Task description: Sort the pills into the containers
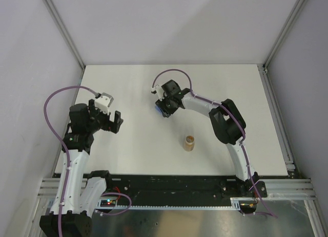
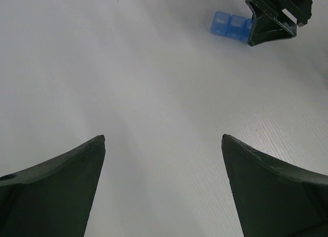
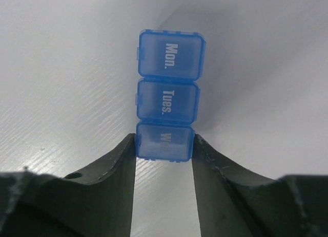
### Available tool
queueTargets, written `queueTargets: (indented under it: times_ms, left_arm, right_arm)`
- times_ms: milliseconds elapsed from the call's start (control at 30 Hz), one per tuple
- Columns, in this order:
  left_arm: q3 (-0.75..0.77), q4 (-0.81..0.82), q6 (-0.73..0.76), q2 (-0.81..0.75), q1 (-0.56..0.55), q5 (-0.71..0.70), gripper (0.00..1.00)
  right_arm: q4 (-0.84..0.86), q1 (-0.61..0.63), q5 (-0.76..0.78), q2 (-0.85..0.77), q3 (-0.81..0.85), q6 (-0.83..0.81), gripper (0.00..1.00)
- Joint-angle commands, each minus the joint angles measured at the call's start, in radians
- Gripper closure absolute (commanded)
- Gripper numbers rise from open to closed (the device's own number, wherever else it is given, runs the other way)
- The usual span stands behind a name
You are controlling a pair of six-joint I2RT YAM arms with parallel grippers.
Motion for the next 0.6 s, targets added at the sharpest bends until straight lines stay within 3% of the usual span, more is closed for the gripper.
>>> queueTargets:
  times_ms: [0,167,333,400,567]
  left_arm:
    - [0.004,0.029,0.014,0.000,-0.003,0.031,0.02]
    - [0.023,0.029,-0.013,0.001,-0.003,0.088,0.01]
    - [0.068,0.027,-0.039,0.025,-0.018,0.198,0.02]
    - [0.093,0.019,-0.040,0.039,-0.047,0.223,0.02]
    - [0.188,-0.038,-0.007,0.085,-0.244,0.234,0.02]
  right_arm:
    - [-0.028,0.003,-0.017,-0.015,0.029,-0.015,0.62]
    - [-0.106,-0.005,-0.091,-0.127,0.014,-0.057,0.79]
    - [-0.281,-0.004,-0.232,-0.267,0.005,-0.145,0.88]
    - [-0.359,-0.003,-0.308,-0.326,0.003,-0.190,0.90]
    - [-0.526,-0.009,-0.465,-0.465,0.007,-0.281,0.94]
